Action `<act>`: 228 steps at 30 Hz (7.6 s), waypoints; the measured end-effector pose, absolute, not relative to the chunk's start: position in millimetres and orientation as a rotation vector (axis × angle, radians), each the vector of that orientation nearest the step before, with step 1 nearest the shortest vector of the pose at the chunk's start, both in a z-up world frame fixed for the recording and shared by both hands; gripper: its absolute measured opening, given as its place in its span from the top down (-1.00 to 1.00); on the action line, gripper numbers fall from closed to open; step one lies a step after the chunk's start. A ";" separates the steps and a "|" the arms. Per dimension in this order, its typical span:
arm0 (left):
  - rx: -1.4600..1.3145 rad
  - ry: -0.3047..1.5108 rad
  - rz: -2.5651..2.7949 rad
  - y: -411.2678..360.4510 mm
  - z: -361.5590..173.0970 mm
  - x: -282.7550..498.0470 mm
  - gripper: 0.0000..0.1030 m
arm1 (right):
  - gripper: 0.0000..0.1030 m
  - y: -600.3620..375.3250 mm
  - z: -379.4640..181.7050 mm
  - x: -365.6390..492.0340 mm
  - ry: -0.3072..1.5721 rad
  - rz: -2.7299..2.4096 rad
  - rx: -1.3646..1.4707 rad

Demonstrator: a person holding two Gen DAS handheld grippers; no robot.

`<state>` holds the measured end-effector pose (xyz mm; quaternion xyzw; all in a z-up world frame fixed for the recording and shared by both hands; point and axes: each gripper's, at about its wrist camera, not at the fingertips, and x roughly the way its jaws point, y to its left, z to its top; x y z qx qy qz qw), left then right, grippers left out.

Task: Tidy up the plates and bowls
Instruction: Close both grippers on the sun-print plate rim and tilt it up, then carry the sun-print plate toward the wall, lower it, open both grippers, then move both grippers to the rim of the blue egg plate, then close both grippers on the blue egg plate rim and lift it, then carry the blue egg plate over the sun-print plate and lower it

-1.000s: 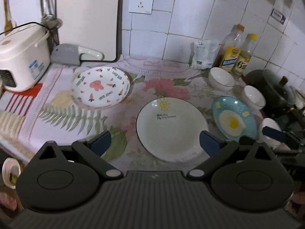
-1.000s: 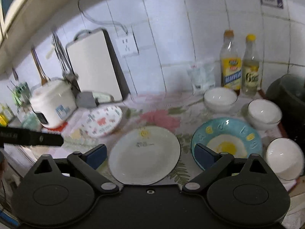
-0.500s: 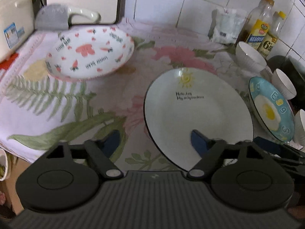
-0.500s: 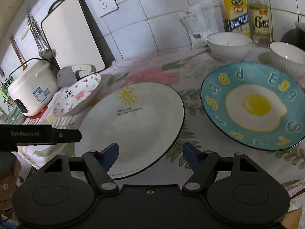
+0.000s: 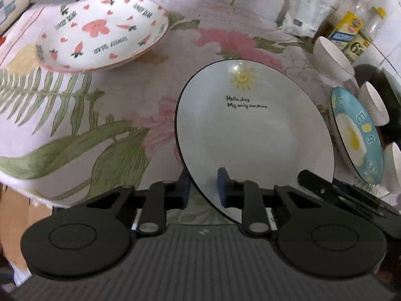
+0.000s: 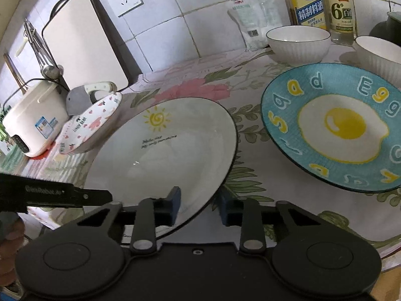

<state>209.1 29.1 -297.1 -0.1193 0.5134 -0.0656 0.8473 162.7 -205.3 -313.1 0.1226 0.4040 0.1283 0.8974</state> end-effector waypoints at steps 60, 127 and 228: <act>-0.089 1.002 -0.190 24.5 -277.3 443.0 0.56 | 0.43 -158.6 -297.8 373.2 0.817 0.052 0.221; 0.286 0.991 -0.405 -131.6 -84.8 194.8 -0.85 | -0.78 -292.6 -67.2 87.1 0.727 -0.018 0.010; -0.122 1.014 -0.309 -105.2 -211.0 216.2 0.64 | 0.58 -285.0 -232.0 119.2 0.834 -0.107 0.524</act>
